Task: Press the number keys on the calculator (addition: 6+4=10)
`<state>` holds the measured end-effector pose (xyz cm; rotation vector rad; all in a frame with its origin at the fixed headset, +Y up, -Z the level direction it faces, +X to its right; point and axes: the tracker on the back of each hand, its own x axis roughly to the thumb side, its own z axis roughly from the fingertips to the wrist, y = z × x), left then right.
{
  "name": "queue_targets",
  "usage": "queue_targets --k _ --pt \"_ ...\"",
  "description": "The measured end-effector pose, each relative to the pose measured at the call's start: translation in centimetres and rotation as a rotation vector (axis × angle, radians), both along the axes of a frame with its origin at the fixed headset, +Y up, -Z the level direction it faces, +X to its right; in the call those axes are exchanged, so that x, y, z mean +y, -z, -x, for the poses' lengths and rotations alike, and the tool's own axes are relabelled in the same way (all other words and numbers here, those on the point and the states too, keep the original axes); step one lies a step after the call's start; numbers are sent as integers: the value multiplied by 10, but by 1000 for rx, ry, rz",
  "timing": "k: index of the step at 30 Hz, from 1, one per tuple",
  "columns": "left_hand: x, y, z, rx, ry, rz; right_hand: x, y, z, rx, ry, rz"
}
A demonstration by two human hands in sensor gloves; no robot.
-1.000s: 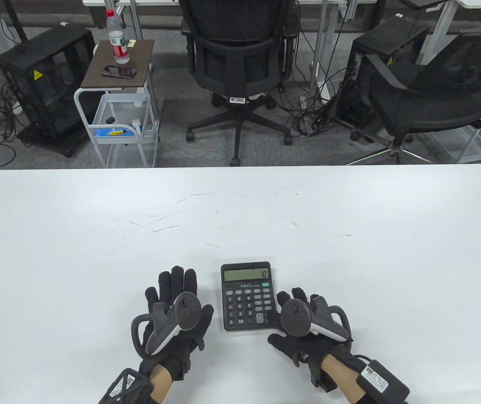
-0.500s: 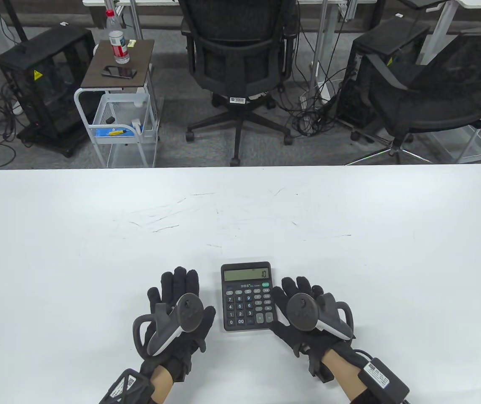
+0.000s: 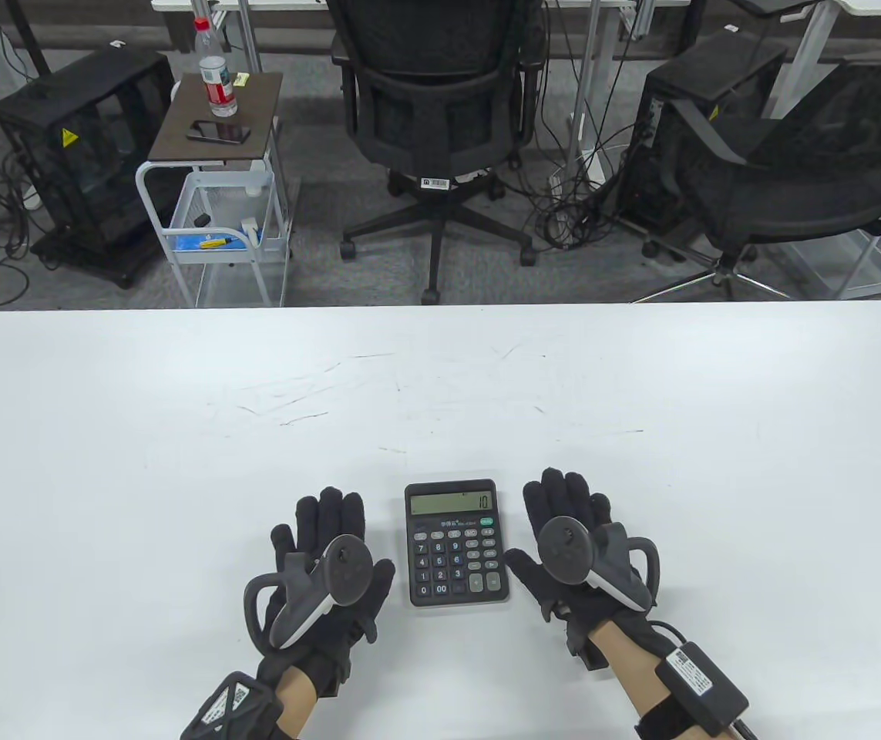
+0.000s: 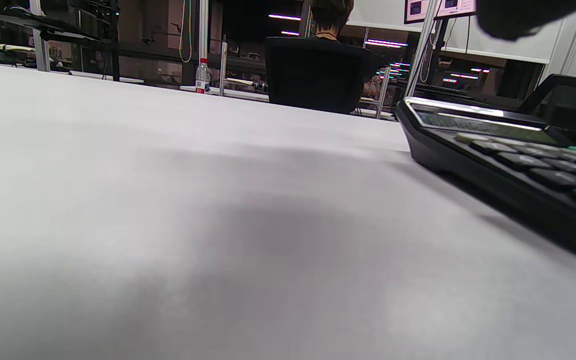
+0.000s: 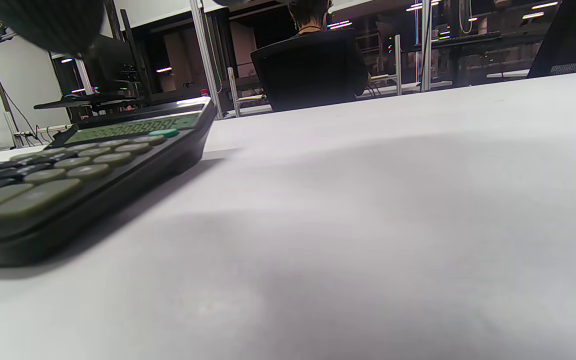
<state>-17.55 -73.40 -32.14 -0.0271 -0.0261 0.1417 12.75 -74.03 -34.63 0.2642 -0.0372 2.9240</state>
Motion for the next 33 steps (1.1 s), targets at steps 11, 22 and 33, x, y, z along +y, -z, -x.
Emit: queue_targets --k 11,22,33 --pt "0 1 -2 -8 6 5 2 1 -3 -9 14 11" --pt "2 0 -2 -8 -13 -4 -1 1 -5 -13 -2 61" --pt "1 0 -2 -11 -9 -7 -3 1 -5 -12 -16 75"
